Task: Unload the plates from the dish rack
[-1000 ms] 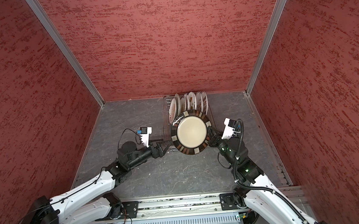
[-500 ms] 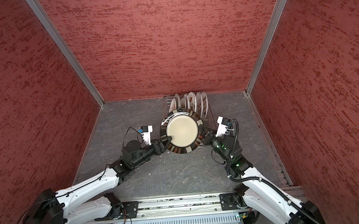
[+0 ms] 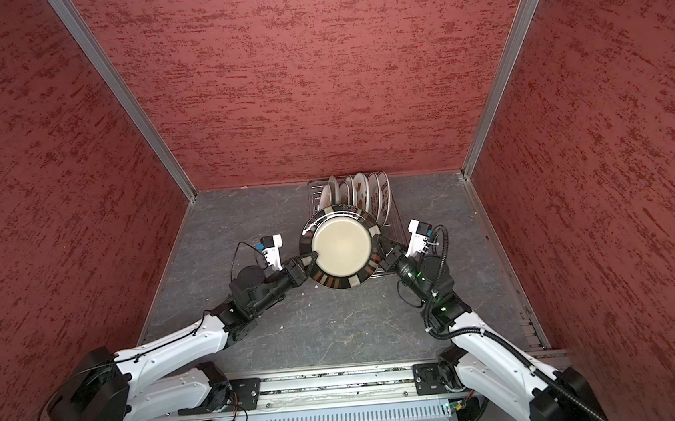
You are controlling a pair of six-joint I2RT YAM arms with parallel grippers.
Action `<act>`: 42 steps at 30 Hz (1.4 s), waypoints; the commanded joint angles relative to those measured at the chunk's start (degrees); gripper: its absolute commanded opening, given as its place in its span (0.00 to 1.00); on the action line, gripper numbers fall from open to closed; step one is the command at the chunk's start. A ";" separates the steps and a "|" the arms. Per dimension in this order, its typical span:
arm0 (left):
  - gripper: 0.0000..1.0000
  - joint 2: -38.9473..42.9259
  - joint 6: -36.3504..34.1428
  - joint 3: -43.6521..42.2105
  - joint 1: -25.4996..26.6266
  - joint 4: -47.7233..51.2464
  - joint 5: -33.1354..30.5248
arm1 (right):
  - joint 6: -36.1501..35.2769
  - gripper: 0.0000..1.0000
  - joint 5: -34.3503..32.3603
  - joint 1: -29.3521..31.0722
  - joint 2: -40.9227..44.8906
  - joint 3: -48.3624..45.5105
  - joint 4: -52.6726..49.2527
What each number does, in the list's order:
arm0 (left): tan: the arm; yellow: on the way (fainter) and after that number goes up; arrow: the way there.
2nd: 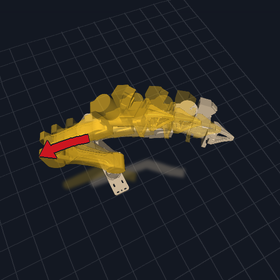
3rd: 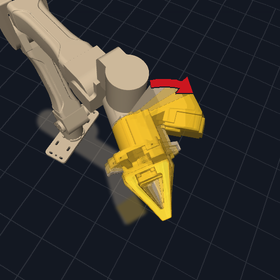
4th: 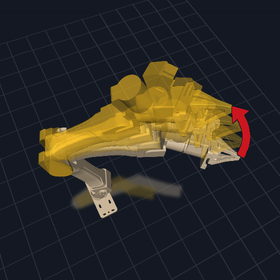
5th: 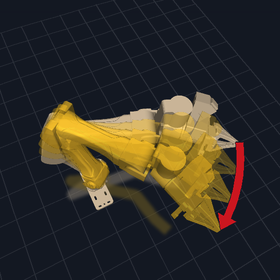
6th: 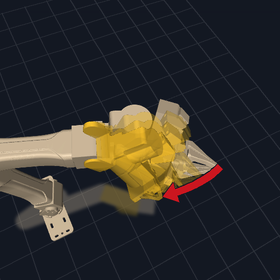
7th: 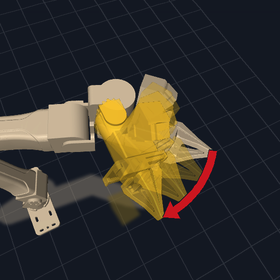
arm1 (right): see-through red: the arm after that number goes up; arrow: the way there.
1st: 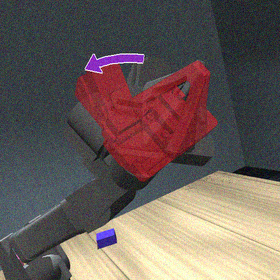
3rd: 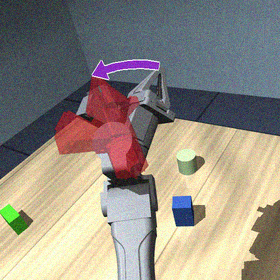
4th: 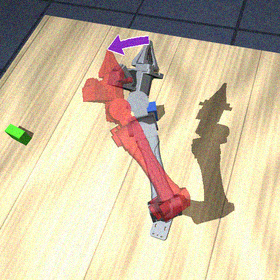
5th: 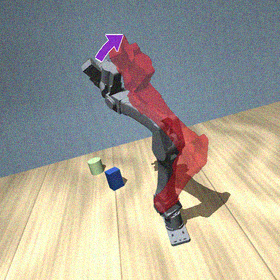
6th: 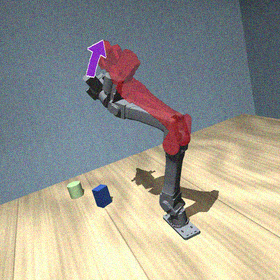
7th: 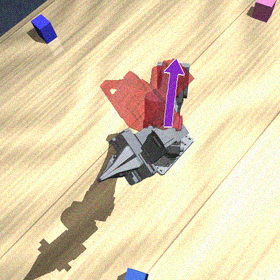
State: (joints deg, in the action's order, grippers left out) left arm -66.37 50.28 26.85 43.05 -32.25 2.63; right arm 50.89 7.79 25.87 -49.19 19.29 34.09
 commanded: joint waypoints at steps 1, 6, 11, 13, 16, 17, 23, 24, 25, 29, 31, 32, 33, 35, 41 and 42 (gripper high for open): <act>0.23 -0.43 0.34 0.37 -0.16 -1.77 1.05 | 4.39 0.00 1.98 -0.72 0.46 1.35 13.68; 0.11 0.21 0.17 0.32 -0.24 -0.71 0.56 | 3.79 0.00 2.15 -1.26 -0.80 1.62 13.20; 0.01 0.03 0.49 0.17 -0.33 -1.41 2.26 | 2.60 0.00 4.14 -1.26 -3.90 2.33 13.34; 0.00 0.26 0.34 0.04 -0.41 -1.63 2.45 | 1.72 0.00 4.87 -1.26 -4.66 2.89 12.21; 0.00 0.40 1.16 0.04 -0.82 -2.36 2.71 | -0.19 0.12 7.21 -1.27 -5.45 4.44 9.07; 0.00 0.37 1.60 0.03 -1.06 -2.83 2.96 | -0.95 0.19 8.00 -1.17 -5.60 4.89 8.07; 0.00 0.27 5.78 -0.31 -3.03 -5.26 3.68 | -3.76 0.50 9.13 -1.17 -5.76 5.32 4.49; 0.00 0.20 6.41 -0.31 -3.31 -5.49 4.01 | -4.02 0.54 9.08 -1.17 -5.83 5.40 4.05; 0.00 0.19 6.95 -0.43 -3.64 -5.98 4.25 | -4.19 0.57 9.30 -1.17 -5.99 5.45 3.85; 0.00 0.40 8.24 -0.48 -4.84 -7.30 5.31 | -5.06 0.88 10.40 -1.17 -7.12 6.52 1.71; 0.00 0.83 8.93 -0.44 -5.63 -7.21 5.75 | -5.43 0.99 9.91 -1.18 -7.36 6.81 0.44; 0.00 1.04 9.11 -0.54 -5.98 -7.26 6.01 | -5.65 0.99 9.50 -1.17 -7.33 6.73 0.21; 0.00 1.36 9.29 -0.66 -6.34 -7.38 6.38 | -5.95 0.99 8.91 -1.17 -7.16 6.56 -0.23; 0.00 2.02 9.49 -1.01 -6.73 -7.47 6.35 | -6.78 0.99 8.23 -1.22 -6.82 6.55 -1.21; 0.00 4.37 10.94 -2.02 -8.86 -6.83 6.09 | -10.63 0.99 7.34 -1.17 -5.77 6.21 -3.63; 0.00 4.70 11.22 -2.15 -9.31 -6.77 6.35 | -11.35 0.99 7.08 -1.17 -5.67 6.20 -4.24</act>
State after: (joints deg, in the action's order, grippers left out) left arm -65.12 59.09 23.22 34.87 -30.00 7.75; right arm 42.72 16.21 24.34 -55.96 23.97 31.27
